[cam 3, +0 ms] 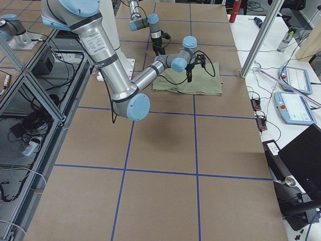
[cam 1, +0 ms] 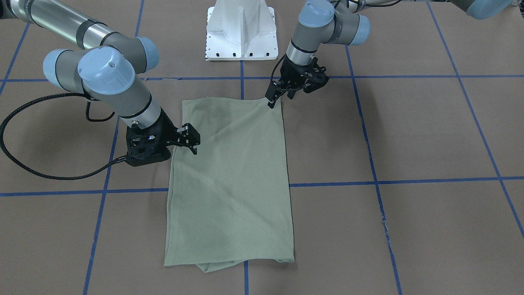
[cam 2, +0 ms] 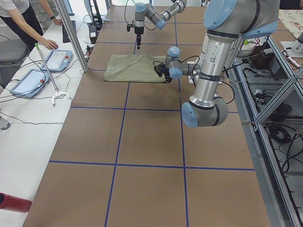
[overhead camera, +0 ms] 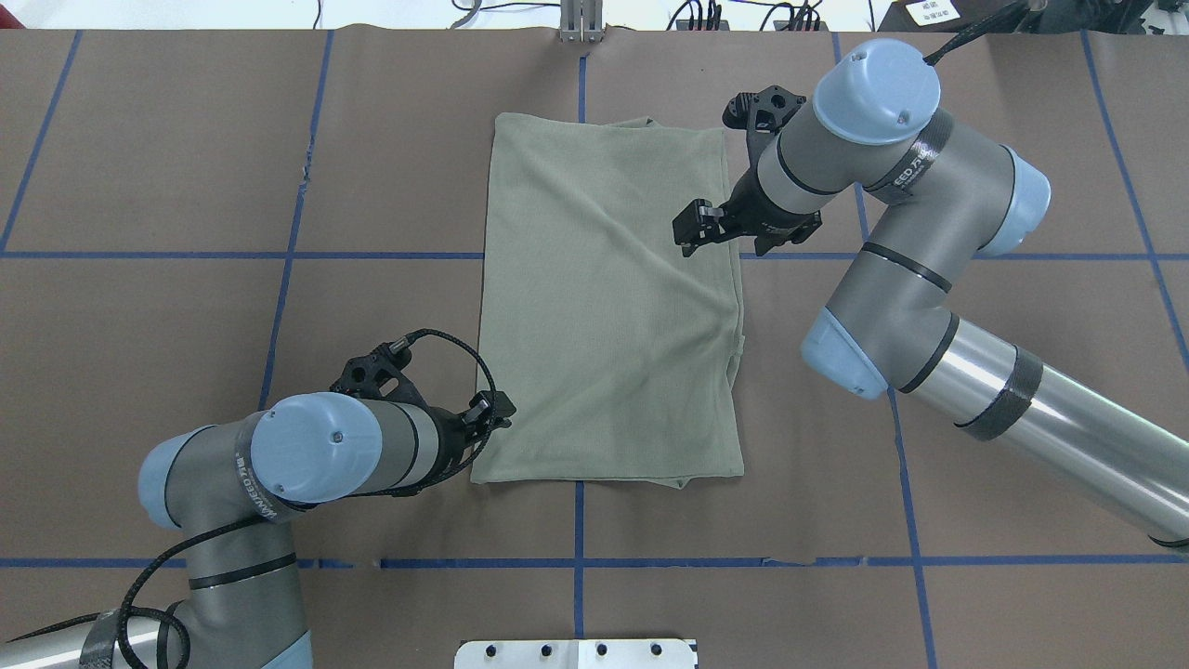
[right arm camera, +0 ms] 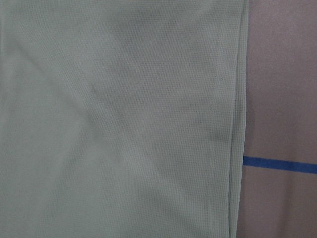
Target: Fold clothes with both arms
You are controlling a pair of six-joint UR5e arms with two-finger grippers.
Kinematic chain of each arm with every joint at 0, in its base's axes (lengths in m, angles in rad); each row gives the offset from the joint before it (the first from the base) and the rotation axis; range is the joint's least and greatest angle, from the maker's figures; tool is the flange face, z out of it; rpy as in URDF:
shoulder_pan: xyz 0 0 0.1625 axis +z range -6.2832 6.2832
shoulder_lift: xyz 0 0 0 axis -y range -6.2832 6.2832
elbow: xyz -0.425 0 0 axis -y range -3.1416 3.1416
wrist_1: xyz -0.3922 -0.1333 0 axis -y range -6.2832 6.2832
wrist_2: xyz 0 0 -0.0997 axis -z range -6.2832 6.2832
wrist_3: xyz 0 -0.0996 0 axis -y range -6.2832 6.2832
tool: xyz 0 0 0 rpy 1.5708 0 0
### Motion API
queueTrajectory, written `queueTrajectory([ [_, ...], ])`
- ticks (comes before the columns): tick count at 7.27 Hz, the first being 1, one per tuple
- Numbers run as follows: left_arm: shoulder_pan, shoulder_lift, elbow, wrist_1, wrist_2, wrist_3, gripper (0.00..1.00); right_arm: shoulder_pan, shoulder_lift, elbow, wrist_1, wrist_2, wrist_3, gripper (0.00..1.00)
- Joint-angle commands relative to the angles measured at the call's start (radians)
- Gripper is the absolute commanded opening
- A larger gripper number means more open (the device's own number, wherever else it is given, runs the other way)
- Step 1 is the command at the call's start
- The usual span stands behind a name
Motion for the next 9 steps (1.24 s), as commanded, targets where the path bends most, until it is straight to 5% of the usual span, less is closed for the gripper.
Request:
queueTrajectory([
  [1,0.033,-0.006,0.011,0.001,0.002,0.0,0.92,-0.001,-0.007,-0.002,0.0,-0.002,-0.003,1.0],
  [6,0.021,-0.016,0.027,0.0,0.007,0.0,0.67,-0.003,-0.015,-0.007,0.0,-0.003,-0.009,1.0],
  [9,0.021,-0.02,0.029,0.0,0.018,0.0,0.42,-0.003,-0.018,-0.006,0.0,-0.011,-0.011,1.0],
])
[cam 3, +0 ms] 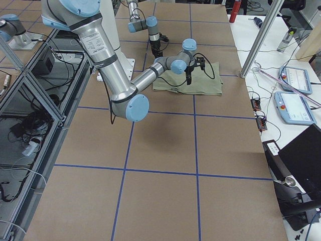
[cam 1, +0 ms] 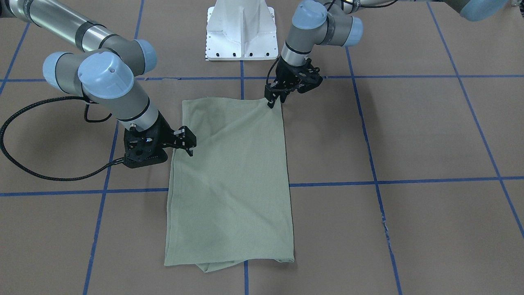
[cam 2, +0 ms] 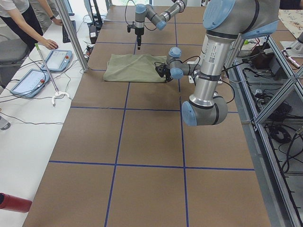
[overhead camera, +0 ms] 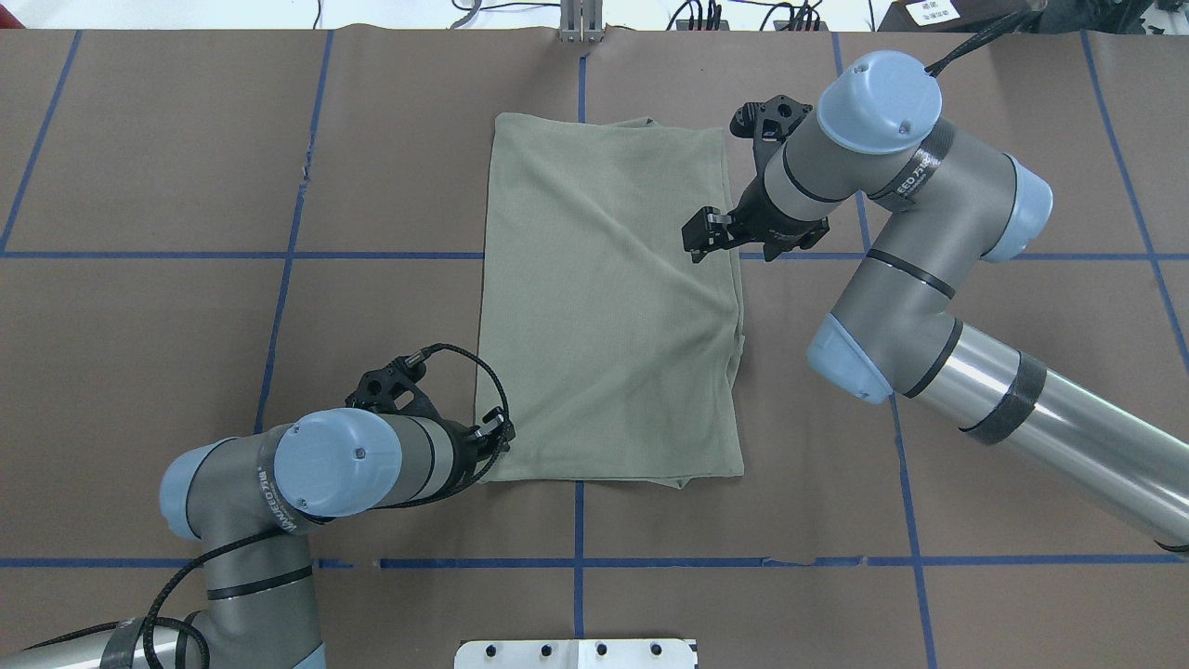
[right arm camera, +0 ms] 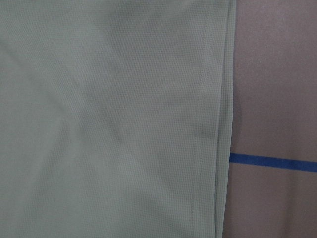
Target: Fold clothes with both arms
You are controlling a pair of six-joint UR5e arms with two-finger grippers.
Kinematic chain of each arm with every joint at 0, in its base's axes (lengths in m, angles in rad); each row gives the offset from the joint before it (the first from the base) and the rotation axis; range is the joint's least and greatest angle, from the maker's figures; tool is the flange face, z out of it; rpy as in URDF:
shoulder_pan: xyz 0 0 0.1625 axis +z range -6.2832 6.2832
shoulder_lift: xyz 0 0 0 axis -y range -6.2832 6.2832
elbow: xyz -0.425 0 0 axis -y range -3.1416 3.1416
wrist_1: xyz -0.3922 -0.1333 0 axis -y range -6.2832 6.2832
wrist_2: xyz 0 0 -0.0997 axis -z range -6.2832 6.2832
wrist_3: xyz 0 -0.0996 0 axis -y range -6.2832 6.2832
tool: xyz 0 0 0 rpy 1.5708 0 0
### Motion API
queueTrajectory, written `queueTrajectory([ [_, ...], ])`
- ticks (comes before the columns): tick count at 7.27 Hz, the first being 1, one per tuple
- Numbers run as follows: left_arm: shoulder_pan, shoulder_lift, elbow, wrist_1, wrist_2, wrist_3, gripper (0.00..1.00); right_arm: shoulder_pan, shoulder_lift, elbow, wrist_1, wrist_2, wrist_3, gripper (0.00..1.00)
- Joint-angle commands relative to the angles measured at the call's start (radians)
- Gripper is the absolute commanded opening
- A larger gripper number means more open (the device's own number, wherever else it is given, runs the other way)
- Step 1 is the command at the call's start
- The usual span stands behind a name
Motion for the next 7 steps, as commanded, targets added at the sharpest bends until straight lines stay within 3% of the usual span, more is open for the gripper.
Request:
queueTrajectory([
  [1,0.001,-0.002,0.002,-0.001,0.002,-0.002,0.37,0.0,-0.003,0.001,0.0,-0.002,-0.001,1.0],
  [7,0.014,-0.002,-0.007,-0.001,0.0,0.0,0.39,0.0,-0.01,0.004,0.0,-0.002,0.006,1.0],
])
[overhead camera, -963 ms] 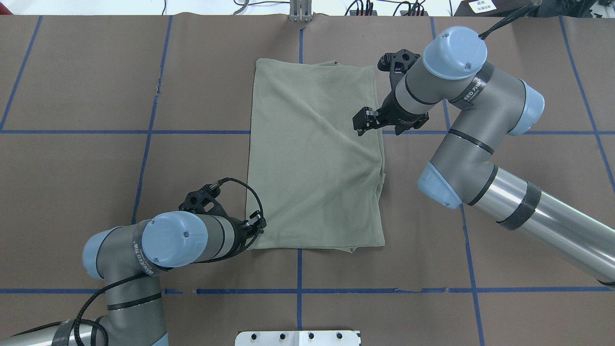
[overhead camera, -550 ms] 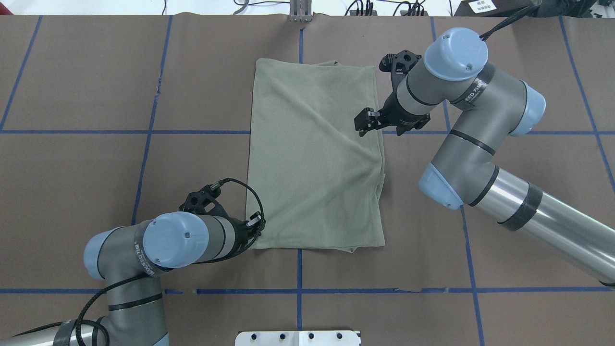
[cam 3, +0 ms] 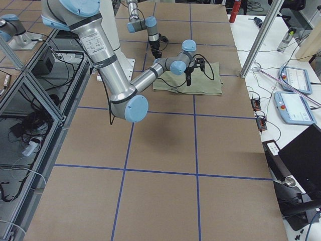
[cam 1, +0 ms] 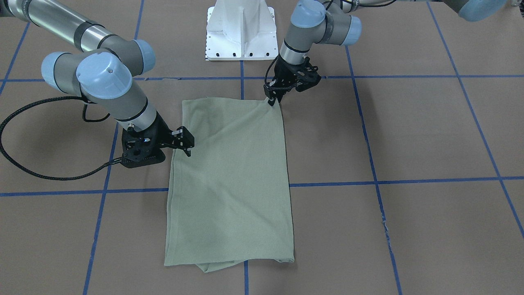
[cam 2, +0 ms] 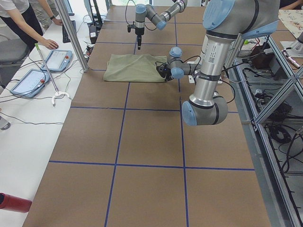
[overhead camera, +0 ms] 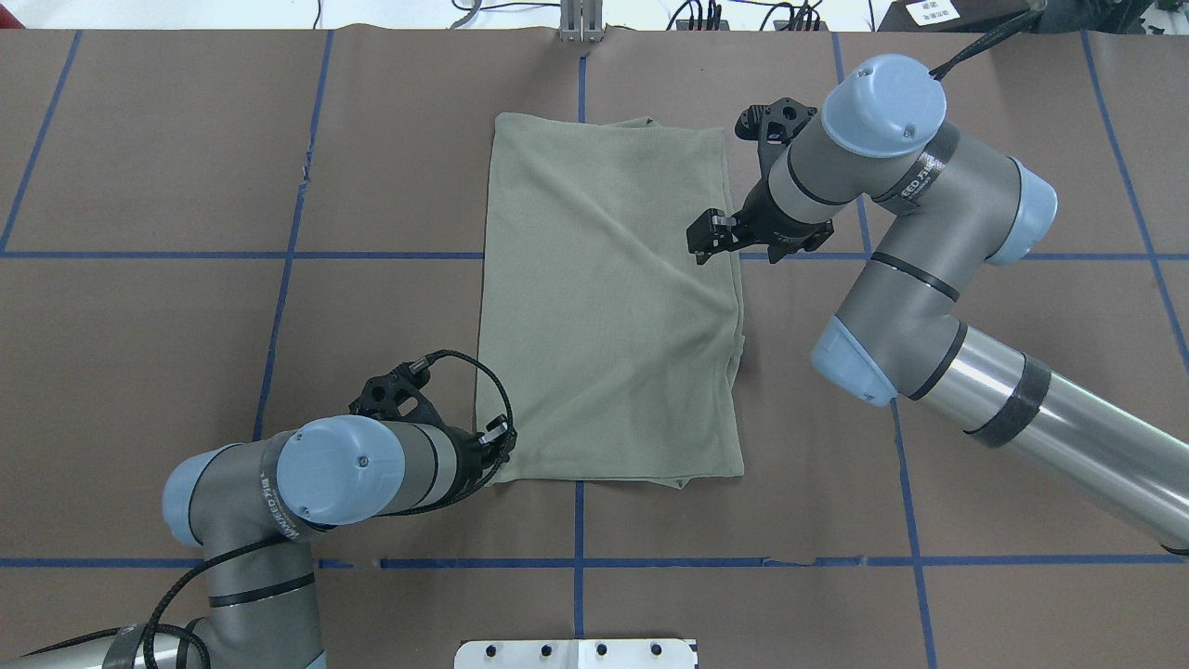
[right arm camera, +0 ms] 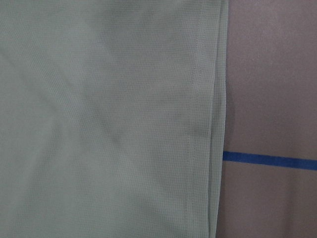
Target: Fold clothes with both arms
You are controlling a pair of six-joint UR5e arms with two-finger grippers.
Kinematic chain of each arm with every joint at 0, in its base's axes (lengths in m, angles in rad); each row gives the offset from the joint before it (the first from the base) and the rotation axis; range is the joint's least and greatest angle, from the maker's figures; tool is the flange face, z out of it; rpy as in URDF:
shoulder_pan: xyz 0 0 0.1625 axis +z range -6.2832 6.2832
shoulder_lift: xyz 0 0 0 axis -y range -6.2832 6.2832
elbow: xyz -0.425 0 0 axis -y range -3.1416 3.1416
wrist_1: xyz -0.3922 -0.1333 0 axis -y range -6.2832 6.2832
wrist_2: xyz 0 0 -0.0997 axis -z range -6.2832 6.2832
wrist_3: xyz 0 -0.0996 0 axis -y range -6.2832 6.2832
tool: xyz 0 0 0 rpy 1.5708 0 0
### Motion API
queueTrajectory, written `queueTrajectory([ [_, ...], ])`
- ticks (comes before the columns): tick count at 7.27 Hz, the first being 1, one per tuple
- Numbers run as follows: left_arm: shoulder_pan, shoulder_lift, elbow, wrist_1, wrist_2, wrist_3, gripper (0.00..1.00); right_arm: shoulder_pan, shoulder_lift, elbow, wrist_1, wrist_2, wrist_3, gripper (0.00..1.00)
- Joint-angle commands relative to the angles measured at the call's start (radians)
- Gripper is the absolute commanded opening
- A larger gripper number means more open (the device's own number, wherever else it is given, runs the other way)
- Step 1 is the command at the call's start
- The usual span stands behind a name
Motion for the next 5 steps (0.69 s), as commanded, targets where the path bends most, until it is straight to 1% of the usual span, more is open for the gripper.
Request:
queueTrajectory([
  [1,0.001,-0.002,-0.002,0.002,0.0,0.0,0.38,0.0,0.0,0.0,0.0,0.0,0.001,1.0],
  [2,0.001,-0.002,-0.002,0.002,-0.002,-0.002,0.23,0.0,0.0,0.001,0.0,0.0,0.003,1.0],
  [3,0.0,-0.001,-0.003,0.002,-0.003,0.0,0.0,-0.002,-0.003,0.004,0.0,0.0,0.004,1.0],
  [4,0.0,0.007,-0.005,0.002,-0.008,0.002,0.0,-0.015,-0.003,0.015,0.002,-0.017,0.05,1.0],
  [5,-0.002,0.008,-0.015,0.005,-0.011,0.002,0.0,-0.084,-0.002,0.041,0.002,-0.09,0.149,1.0],
])
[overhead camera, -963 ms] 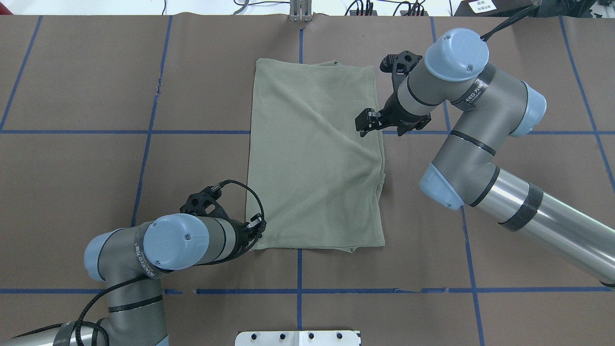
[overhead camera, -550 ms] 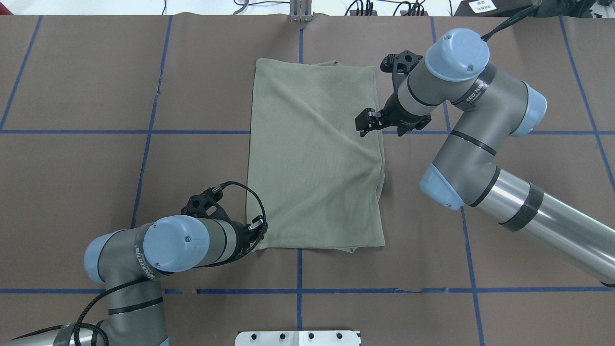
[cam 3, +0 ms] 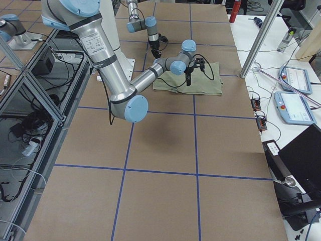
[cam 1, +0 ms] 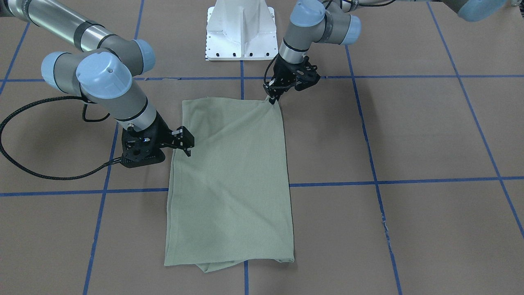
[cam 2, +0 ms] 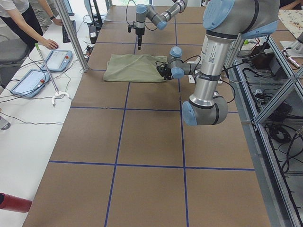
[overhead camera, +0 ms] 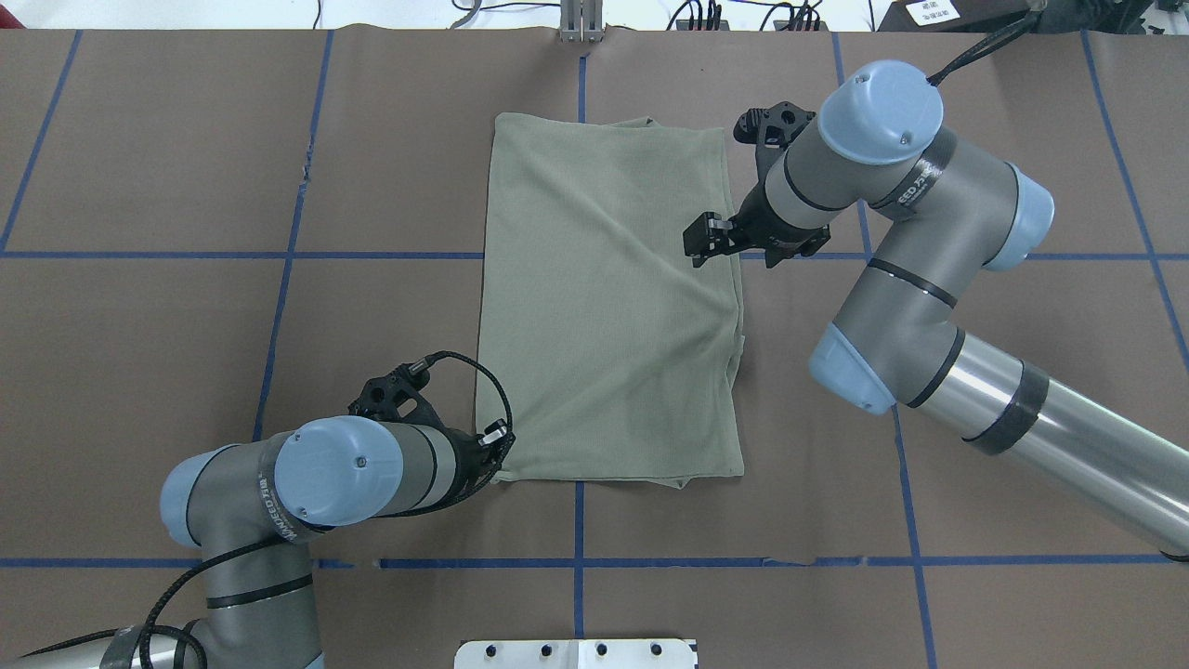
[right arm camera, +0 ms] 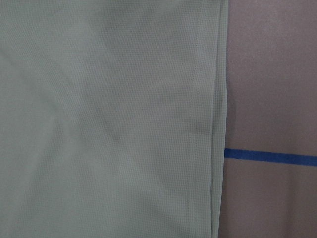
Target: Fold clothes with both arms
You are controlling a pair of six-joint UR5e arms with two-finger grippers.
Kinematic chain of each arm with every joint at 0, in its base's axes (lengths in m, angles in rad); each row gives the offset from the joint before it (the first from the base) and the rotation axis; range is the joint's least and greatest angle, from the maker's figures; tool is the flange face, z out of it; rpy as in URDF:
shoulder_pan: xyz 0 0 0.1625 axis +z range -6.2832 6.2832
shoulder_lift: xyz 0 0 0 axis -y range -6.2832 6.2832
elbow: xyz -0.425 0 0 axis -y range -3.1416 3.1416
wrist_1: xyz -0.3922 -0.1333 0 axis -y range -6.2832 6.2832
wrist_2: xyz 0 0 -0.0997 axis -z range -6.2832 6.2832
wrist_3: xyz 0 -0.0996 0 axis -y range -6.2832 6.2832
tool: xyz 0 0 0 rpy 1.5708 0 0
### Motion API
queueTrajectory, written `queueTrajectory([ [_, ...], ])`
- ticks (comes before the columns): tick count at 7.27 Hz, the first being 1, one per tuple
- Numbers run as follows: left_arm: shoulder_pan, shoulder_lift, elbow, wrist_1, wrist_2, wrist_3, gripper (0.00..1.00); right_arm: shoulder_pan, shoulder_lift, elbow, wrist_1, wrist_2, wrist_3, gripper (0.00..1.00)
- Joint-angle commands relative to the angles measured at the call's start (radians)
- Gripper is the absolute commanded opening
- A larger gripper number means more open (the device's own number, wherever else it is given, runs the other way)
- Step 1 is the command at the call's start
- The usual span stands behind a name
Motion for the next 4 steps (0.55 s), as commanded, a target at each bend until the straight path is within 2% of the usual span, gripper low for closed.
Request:
queueTrajectory([
  [1,-0.004,0.007,-0.033,0.019,-0.006,0.005,0.0,-0.125,-0.001,0.065,-0.001,-0.124,0.21,1.0],
  [3,-0.001,0.01,-0.07,0.051,-0.007,0.034,0.0,-0.207,-0.024,0.162,-0.01,-0.143,0.402,1.0],
  [4,-0.003,0.01,-0.072,0.051,-0.027,0.036,0.0,-0.253,-0.047,0.187,-0.012,-0.182,0.479,1.0],
])
